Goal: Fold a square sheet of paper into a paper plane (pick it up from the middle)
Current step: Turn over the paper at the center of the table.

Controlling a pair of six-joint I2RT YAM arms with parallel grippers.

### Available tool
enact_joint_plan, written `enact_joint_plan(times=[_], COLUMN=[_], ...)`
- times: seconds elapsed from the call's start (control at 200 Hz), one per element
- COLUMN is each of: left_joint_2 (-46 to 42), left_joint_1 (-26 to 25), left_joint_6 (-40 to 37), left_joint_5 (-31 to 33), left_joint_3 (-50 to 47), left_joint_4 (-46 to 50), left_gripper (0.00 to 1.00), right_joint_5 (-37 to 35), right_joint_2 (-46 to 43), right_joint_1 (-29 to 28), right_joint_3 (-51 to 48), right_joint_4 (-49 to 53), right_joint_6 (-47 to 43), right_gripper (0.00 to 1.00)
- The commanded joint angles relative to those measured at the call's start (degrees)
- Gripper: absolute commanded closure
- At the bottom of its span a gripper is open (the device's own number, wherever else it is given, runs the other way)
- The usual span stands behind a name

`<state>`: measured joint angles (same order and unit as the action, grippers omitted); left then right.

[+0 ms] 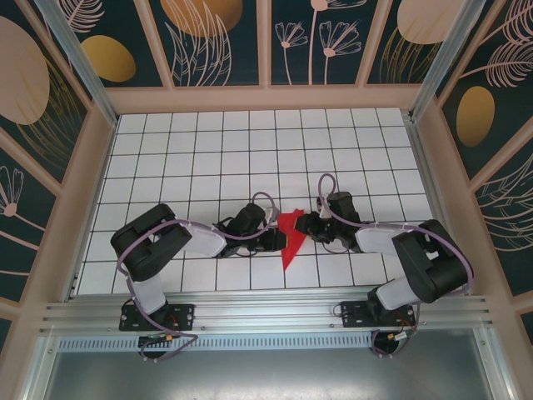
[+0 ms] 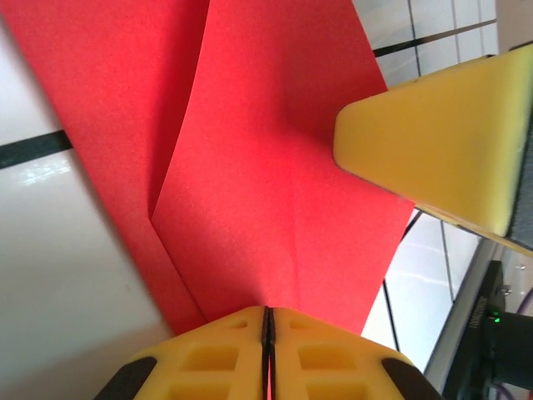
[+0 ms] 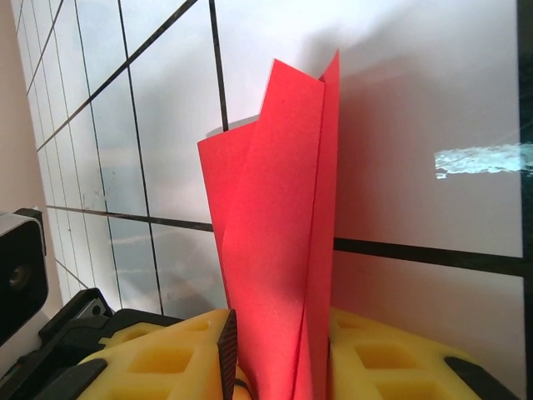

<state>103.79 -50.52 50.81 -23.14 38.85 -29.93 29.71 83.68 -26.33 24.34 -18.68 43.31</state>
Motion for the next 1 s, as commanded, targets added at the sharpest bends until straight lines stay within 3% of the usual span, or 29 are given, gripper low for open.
enact_joint_plan(times=[0.0,0.315,0.57,0.991], left_joint_2=[0.2,0.86,0.84,1.23], left_joint_1=[0.19,0.17,0.16,0.18], left_joint_6=[2.67,2.67,2.3,1.8], left_joint_5=[-1.63,-2.7,-3.2,-2.91], left_joint_3=[-1.43,-1.16,-1.1,-0.49], left_joint_4=[-5.09,-5.75,-5.42,-3.9], left_gripper=[0.9,0.9,0.89,0.88], right_joint_5=[2.26,8.8,9.15,12.14], right_joint_2=[0.73,3.94,3.82,5.42], right_joint_1=[1.07,1.02,1.01,0.71], right_joint_3=[-0.6,1.19,0.89,-0.35], right_joint_4=[-1.47,-3.29,-3.24,-5.57], right_joint_6=[-2.52,-5.47,-6.53,-7.61], right_gripper=[0.68,0.69,0.77,0.77])
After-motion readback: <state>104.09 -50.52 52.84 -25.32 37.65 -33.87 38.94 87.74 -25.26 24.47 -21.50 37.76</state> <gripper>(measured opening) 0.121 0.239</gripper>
